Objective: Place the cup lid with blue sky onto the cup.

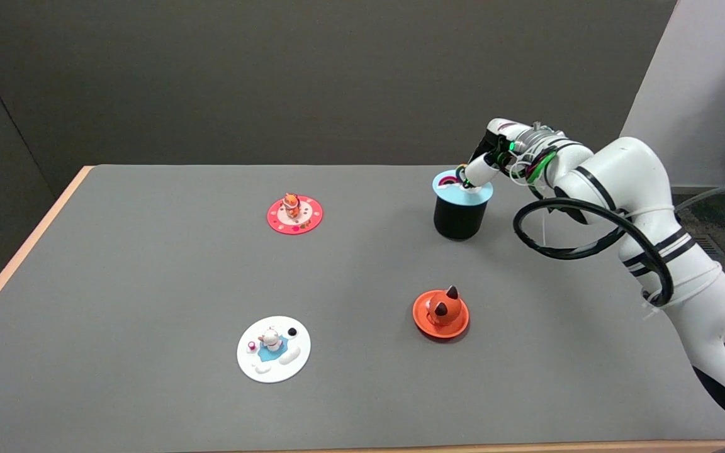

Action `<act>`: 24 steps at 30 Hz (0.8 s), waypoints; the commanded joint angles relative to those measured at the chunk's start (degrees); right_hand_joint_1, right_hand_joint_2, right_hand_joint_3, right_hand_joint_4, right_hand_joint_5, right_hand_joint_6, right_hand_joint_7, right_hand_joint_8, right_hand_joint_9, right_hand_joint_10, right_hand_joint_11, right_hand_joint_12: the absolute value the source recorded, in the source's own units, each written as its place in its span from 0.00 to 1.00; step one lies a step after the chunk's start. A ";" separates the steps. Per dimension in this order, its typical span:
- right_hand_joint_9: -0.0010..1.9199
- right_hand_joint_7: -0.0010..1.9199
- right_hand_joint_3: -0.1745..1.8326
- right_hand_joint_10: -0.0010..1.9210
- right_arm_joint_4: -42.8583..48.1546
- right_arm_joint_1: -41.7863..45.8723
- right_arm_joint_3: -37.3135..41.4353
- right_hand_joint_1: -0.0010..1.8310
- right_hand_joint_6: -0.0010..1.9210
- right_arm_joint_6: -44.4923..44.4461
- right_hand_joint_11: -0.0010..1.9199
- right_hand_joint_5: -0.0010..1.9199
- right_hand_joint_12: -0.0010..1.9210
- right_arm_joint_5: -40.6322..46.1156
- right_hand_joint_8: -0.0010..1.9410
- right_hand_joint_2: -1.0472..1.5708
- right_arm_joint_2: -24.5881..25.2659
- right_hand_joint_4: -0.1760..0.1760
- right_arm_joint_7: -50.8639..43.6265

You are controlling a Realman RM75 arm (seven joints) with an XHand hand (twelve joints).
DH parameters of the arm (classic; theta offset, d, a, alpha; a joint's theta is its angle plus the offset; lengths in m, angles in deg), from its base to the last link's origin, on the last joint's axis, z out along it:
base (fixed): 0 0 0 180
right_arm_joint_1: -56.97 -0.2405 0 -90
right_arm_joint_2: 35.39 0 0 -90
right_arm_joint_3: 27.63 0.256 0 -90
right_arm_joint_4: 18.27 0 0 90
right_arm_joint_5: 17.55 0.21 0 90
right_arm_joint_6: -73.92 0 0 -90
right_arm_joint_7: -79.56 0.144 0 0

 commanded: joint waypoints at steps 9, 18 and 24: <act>0.34 0.27 0.60 0.12 -4.01 3.74 3.10 0.49 0.13 1.55 0.15 0.38 0.51 -1.00 0.08 0.60 0.09 0.09 -0.07; 0.29 0.19 0.60 0.12 -6.89 3.80 3.16 0.50 0.11 2.41 0.16 0.31 0.43 -1.54 0.08 0.56 -0.15 0.17 -0.07; 0.28 0.16 0.62 0.11 -11.33 3.93 2.45 0.51 0.10 3.65 0.18 0.28 0.39 -2.44 0.08 0.52 0.14 0.18 -0.07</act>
